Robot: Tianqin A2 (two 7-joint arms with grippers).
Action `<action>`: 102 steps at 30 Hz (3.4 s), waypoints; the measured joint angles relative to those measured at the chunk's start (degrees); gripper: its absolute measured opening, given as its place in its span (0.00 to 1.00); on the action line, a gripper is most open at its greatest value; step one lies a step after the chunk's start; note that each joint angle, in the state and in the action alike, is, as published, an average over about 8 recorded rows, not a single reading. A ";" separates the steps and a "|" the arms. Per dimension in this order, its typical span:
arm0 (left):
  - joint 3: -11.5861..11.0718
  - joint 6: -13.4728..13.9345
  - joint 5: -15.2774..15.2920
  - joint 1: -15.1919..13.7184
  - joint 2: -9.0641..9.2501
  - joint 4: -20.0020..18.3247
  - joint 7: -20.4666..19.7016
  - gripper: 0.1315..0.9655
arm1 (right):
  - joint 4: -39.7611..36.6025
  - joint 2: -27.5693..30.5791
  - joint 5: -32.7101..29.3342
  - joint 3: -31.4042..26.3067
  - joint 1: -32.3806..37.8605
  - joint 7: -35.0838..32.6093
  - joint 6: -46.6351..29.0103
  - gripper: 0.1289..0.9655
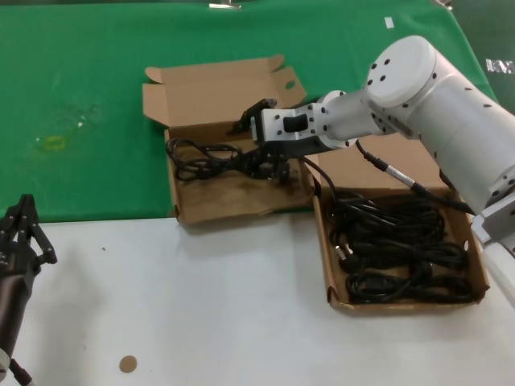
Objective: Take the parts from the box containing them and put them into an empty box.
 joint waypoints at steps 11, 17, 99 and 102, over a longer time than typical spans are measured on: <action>0.00 0.00 0.00 0.00 0.00 0.00 0.00 0.02 | 4.67 1.65 -0.86 -0.48 -0.88 3.54 -1.07 0.41; 0.00 0.00 0.00 0.00 0.00 0.00 0.00 0.02 | 11.61 3.94 -1.87 -1.00 -2.34 8.01 -2.15 0.55; 0.00 0.00 -0.02 0.00 0.00 0.00 0.02 1.00 | 67.67 11.54 25.80 29.31 -67.27 27.28 41.42 1.00; 0.00 0.00 -0.02 0.00 0.00 0.00 0.02 1.00 | 69.34 11.73 26.72 30.31 -69.35 27.82 42.88 1.00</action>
